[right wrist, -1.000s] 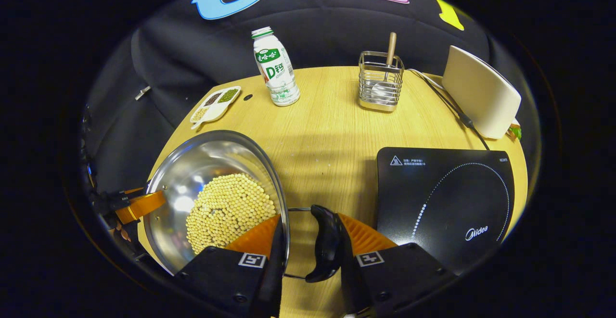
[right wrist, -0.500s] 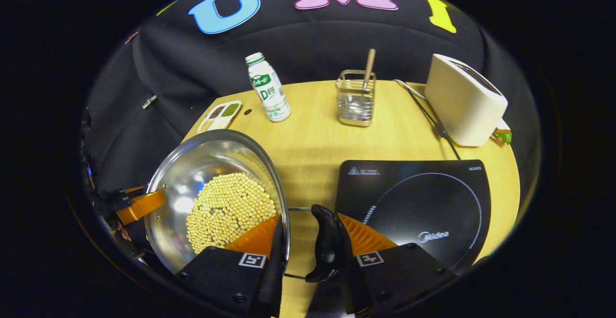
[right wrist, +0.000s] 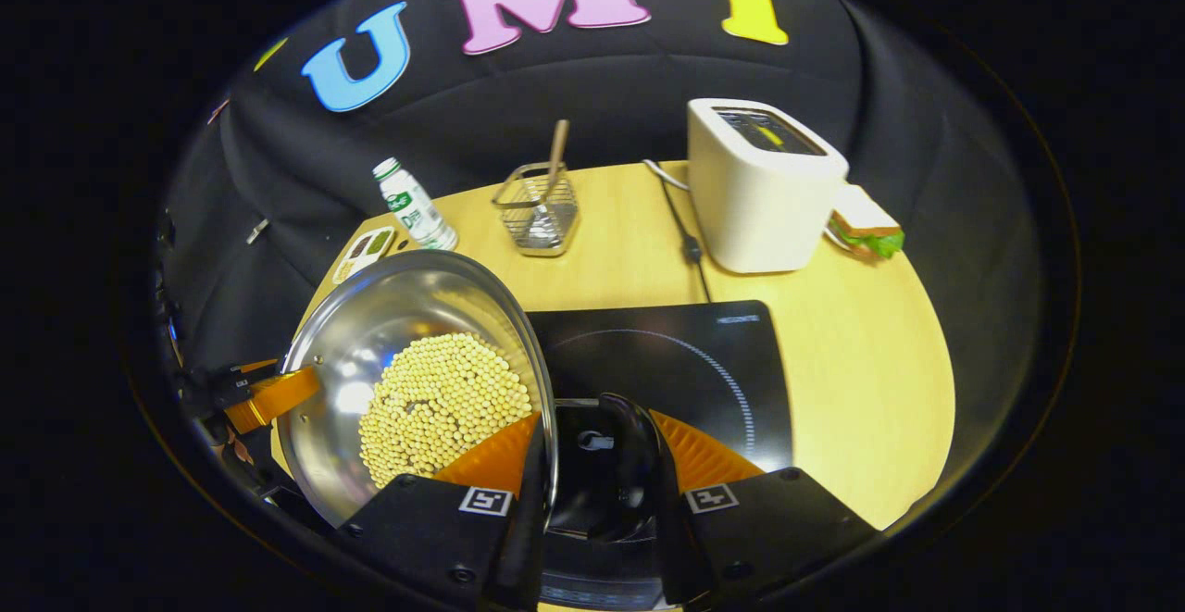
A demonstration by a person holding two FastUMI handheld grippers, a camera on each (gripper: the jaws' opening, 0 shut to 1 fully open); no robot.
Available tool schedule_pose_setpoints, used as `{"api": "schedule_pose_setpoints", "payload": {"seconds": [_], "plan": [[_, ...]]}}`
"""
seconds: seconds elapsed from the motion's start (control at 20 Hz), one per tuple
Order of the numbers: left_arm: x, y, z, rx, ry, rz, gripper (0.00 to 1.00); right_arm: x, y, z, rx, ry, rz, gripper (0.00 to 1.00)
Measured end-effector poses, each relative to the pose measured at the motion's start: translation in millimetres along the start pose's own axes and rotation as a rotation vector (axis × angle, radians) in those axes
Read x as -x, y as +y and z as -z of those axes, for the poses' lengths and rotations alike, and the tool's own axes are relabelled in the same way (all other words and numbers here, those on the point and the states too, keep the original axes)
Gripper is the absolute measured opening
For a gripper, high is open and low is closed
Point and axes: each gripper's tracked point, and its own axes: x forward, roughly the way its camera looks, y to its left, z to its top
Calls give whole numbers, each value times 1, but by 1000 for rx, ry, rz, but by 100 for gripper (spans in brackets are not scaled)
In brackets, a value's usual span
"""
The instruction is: First push the handle of the pot to place it horizontally, then grasp the pot with both hands and set it on the induction cooktop.
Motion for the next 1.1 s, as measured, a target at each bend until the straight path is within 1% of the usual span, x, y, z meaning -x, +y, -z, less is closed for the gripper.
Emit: {"api": "schedule_pose_setpoints", "payload": {"seconds": [0.05,0.1,0.25,0.4,0.5,0.9,1.1], "plan": [[-2,-13,-3,-9,0,9,52,3,-14,-1,-9,-3,9,48],[-4,-27,-3,-17,2,18,52,6,-26,0,-16,-3,17,53],[-13,-59,-5,-34,11,43,52,11,-58,-1,-37,-7,39,53],[-23,-79,-5,-50,19,53,51,12,-74,4,-51,1,51,52],[-29,-88,-4,-50,24,63,52,9,-89,5,-55,2,60,52],[-43,-112,-3,-62,33,78,52,6,-110,7,-69,16,79,53],[-46,-121,-6,-74,24,82,52,4,-120,8,-84,15,72,53]]}}
